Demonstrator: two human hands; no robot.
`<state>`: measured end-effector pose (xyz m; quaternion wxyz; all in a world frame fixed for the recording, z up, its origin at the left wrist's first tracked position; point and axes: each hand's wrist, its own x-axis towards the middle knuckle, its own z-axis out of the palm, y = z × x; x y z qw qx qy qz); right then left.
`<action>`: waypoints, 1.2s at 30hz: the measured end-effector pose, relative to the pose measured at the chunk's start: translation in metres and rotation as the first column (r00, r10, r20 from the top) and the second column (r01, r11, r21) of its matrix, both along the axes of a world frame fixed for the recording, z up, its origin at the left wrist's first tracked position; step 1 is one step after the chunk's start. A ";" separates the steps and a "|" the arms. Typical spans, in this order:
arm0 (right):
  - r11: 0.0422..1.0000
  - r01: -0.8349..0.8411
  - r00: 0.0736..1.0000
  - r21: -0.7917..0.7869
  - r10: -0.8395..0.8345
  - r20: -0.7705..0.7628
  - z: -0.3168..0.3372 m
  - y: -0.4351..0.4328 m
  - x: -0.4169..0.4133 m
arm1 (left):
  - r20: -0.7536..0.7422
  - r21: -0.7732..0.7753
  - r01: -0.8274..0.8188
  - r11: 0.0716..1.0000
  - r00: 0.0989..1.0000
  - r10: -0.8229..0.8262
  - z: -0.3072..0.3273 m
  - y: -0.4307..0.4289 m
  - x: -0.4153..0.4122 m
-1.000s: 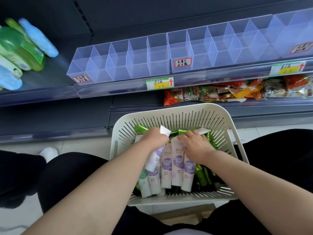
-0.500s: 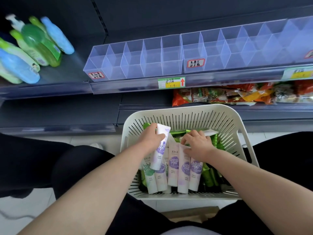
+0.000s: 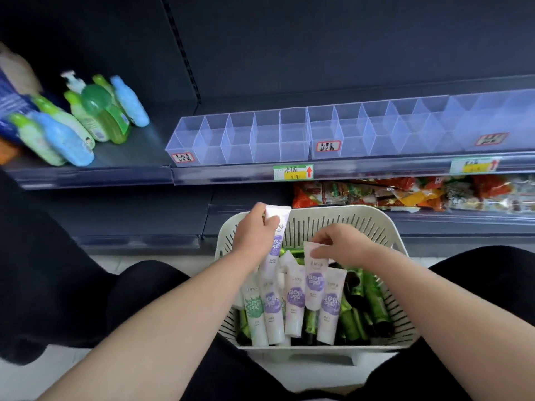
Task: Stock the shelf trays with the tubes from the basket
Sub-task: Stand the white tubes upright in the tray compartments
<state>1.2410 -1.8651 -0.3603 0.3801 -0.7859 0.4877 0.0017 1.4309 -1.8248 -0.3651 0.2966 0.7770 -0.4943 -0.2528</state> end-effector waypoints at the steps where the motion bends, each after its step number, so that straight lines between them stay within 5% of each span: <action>1: 0.997 0.015 1.000 -0.082 -0.013 0.019 0.013 -0.001 0.002 | -0.006 -0.065 -0.038 0.997 0.999 0.038 0.012 -0.001 0.001; 7: 0.844 0.172 0.974 -0.507 -0.067 0.218 0.093 -0.016 0.014 | -0.124 -0.379 -0.125 0.917 0.989 0.083 0.087 -0.013 0.022; 15: 0.655 0.360 0.907 -0.664 -0.081 0.413 0.153 -0.082 0.054 | -0.284 -0.522 -0.239 0.819 0.954 0.097 0.158 -0.068 0.046; 25: 0.588 0.389 0.908 -0.709 -0.118 0.401 0.163 -0.184 0.087 | -0.214 -0.576 -0.210 0.790 0.972 0.102 0.176 -0.169 0.051; 36: 0.655 0.195 0.980 -0.730 -0.154 0.124 0.132 -0.230 0.098 | -0.007 -0.376 -0.046 0.925 0.999 0.047 0.148 -0.228 0.070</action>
